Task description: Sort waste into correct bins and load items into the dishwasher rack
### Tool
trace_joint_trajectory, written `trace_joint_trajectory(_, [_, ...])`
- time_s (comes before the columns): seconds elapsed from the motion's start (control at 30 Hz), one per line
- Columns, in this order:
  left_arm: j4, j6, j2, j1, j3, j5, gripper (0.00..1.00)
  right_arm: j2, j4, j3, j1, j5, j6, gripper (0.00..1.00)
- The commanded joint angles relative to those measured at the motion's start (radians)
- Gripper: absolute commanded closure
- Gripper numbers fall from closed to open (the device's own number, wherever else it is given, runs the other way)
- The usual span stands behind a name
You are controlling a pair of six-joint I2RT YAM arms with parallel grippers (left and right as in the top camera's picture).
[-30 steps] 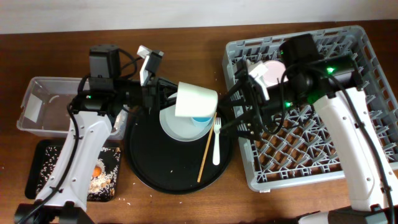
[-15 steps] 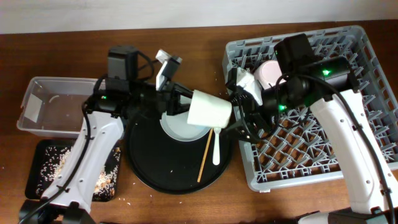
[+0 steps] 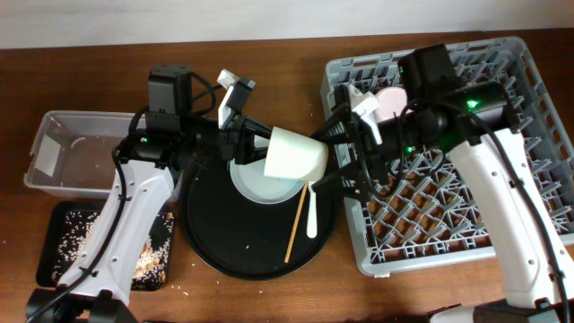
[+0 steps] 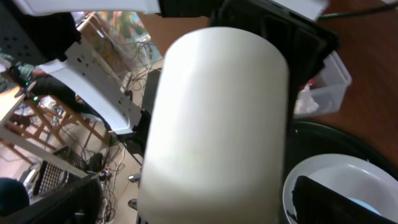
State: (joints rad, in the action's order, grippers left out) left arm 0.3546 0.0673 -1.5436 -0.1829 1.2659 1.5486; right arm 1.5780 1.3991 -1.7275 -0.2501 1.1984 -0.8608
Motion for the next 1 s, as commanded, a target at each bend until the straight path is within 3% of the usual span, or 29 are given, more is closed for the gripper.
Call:
trace_joint_trajectory(0.0, [-0.002, -0.016, 0.008, 0.003, 0.004, 0.024, 1.00, 0.027, -0.004, 0.002, -0.021, 0.024, -0.002, 0.07])
trace_joint_trajectory(0.07, [-0.002, -0.016, 0.008, 0.003, 0.004, 0.024, 1.00, 0.039, -0.005, 0.002, -0.021, 0.025, 0.002, 0.19])
trace_joint_trajectory(0.2, [-0.002, -0.016, 0.008, 0.002, 0.004, 0.024, 1.00, 0.039, -0.020, 0.002, -0.018, 0.045, 0.002, 0.57])
trace_joint_trajectory(0.27, [-0.001, -0.016, 0.008, 0.002, 0.003, 0.024, 1.00, 0.039, -0.026, 0.002, -0.018, 0.068, 0.002, 0.64])
trace_joint_trajectory(0.53, [0.050, -0.016, 0.008, -0.063, -0.079, -0.001, 1.00, 0.039, -0.092, 0.001, -0.014, 0.078, 0.007, 0.60])
trace_joint_trajectory(0.63, [0.050, -0.016, 0.008, -0.107, -0.113, -0.056, 1.00, 0.039, -0.158, 0.000, 0.027, 0.077, 0.132, 0.59])
trace_joint_trajectory(0.8, [0.066, -0.016, 0.008, -0.111, -0.113, -0.058, 0.99, 0.039, -0.169, 0.000, 0.068, 0.085, 0.138, 0.59])
trace_joint_trajectory(0.97, [0.065, -0.011, 0.008, -0.003, -0.113, -0.275, 0.87, 0.039, -0.224, -0.004, 0.068, -0.012, 0.273, 0.61])
